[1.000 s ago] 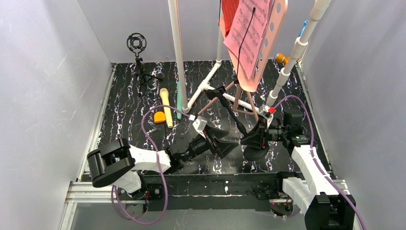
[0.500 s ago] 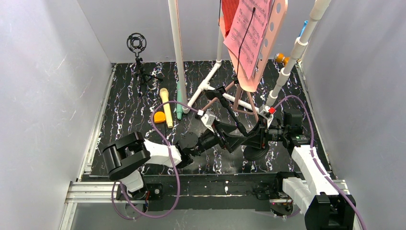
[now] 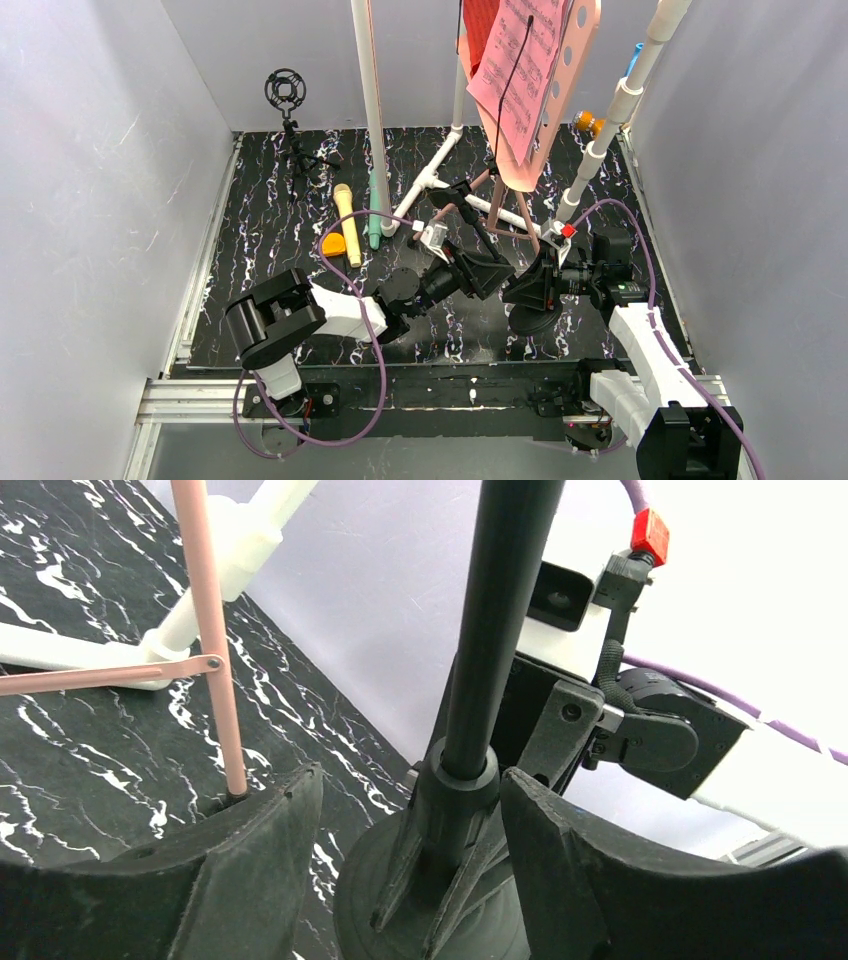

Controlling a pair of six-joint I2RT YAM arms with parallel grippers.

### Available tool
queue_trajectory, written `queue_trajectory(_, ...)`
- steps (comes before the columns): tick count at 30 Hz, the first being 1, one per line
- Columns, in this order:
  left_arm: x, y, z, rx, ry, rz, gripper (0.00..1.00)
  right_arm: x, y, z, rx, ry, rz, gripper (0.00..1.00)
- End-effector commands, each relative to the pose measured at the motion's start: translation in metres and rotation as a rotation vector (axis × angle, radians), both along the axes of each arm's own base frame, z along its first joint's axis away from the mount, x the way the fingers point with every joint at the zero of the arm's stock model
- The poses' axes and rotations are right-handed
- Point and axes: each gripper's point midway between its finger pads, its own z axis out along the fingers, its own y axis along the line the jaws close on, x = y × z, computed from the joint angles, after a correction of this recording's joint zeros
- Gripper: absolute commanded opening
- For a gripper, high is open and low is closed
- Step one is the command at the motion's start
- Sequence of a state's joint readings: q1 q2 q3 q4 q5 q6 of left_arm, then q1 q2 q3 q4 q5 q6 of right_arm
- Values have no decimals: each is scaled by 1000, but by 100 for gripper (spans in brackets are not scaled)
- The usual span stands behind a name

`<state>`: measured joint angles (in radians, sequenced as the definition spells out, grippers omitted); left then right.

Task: Pack up the instrument practice props
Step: Unscrew the knob on the microphone stand.

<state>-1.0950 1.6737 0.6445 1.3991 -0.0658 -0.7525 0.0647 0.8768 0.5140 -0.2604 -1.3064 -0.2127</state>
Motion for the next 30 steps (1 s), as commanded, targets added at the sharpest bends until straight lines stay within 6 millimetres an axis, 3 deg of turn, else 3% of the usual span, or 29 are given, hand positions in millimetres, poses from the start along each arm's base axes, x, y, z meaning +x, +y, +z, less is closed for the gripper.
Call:
queue_trajectory(1,2,-6,25,-90,12,-24,61,-1,1,18,40,-89,43,1)
queue_trajectory(5,3,-7,26,-106,38,-42,42,-2,1,18,40,-91,43,1)
queue_trajectory(9,7,-7,24,-112,61,-25,0,-1,1,19,40,-93,43,1)
queue_trajectory(17,17,5,20,-93,144,128,0,10,-1,12,-4,-91,-19,1)
queue_trajectory(30,10,4,17,183,449,350,0,31,-8,0,-90,-97,-139,1)
